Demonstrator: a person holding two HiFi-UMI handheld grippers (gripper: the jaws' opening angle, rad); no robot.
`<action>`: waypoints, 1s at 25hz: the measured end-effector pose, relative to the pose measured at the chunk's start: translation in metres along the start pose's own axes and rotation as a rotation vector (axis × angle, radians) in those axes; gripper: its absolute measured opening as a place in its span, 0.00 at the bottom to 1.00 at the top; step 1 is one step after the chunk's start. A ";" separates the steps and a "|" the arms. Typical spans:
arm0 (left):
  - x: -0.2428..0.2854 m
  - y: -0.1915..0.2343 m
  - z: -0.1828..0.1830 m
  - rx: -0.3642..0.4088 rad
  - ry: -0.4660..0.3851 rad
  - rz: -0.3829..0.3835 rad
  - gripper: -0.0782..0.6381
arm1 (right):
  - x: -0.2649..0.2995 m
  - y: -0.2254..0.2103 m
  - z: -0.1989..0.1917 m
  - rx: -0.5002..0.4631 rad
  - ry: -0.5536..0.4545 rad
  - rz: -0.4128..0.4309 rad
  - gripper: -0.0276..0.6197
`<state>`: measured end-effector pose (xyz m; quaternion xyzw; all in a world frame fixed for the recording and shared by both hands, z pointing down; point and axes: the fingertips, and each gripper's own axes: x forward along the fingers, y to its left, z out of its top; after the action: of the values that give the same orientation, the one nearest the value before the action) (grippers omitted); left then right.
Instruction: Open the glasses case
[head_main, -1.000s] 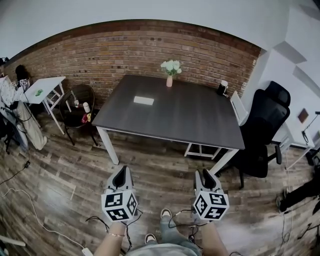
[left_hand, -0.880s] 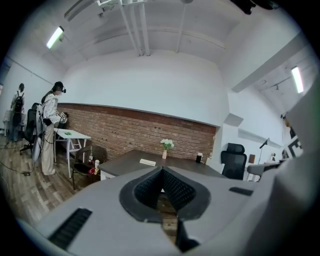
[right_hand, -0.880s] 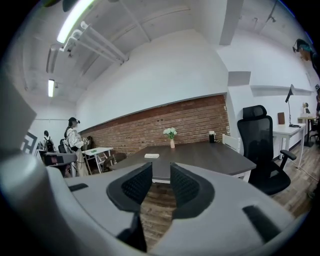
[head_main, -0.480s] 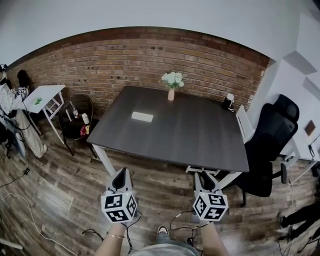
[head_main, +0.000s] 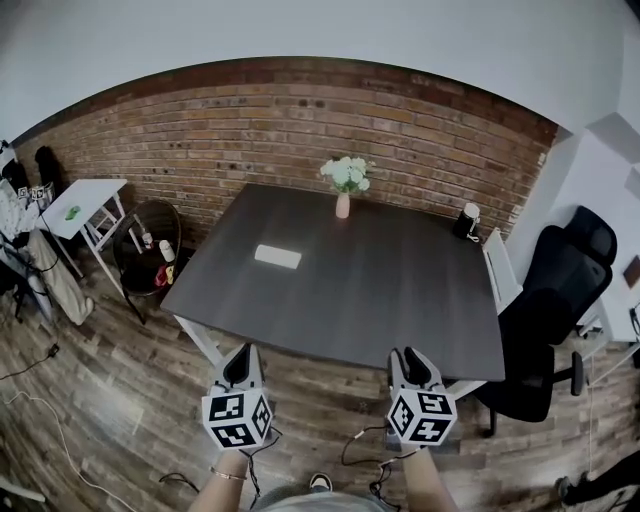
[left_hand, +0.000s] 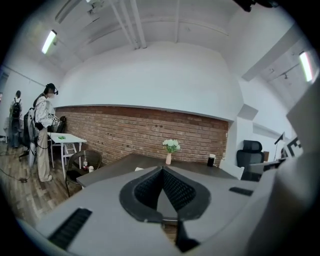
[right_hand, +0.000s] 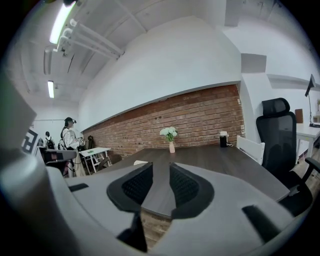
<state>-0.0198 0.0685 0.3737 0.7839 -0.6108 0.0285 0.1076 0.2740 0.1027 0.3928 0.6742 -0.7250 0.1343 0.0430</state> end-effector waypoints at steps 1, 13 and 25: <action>0.008 0.000 0.000 0.003 0.004 0.006 0.10 | 0.009 -0.004 0.000 0.002 0.003 0.004 0.21; 0.110 0.043 -0.005 -0.009 0.047 0.027 0.10 | 0.119 0.004 -0.010 -0.010 0.083 0.020 0.20; 0.269 0.089 0.053 0.006 0.047 -0.132 0.10 | 0.250 0.029 0.057 -0.006 0.026 -0.088 0.19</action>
<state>-0.0421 -0.2183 0.3811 0.8218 -0.5552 0.0417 0.1214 0.2305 -0.1517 0.3950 0.7034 -0.6945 0.1389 0.0601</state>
